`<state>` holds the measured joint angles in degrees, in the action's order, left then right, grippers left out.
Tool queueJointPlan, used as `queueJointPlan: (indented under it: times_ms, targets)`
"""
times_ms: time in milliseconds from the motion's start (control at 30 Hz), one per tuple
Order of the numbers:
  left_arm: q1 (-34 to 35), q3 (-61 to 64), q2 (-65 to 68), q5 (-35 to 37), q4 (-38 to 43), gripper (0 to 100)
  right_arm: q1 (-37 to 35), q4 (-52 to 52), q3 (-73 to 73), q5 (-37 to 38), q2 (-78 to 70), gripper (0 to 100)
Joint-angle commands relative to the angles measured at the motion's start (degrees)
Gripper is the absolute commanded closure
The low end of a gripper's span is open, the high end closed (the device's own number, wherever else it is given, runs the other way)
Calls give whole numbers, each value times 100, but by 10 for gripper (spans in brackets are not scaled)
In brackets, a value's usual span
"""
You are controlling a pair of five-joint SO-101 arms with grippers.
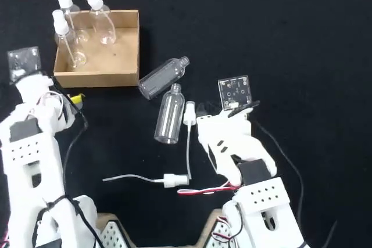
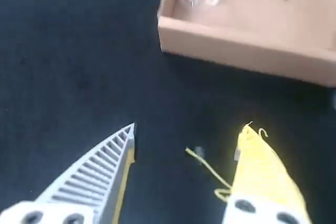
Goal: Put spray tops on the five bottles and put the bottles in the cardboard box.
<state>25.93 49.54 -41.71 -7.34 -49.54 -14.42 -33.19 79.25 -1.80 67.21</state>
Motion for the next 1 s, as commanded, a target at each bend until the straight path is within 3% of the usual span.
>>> queueJointPlan:
  times_ms: [0, 267, 433, 600, 767, 967]
  targets:
    - [-532, -1305, -88, -88, -1415, 704, 70, 105, -110, 9, 66, 943]
    - [-1525, -1604, 246, -281, -1723, 704, 70, 97, -84, 9, 57, 943]
    - [-2308, -2079, 1345, -308, -1846, 702, 70, 97, -48, 9, 84, 943]
    - [-3081, -3407, 2567, -229, -2629, 703, 79, 97, -48, 9, 84, 943]
    - [-3574, -4558, 3516, 431, -2875, 700, 105, 97, -66, 9, 84, 943]
    - [-4295, -5086, 4466, 1081, -2708, 699, 114, 114, -75, 9, 84, 943]
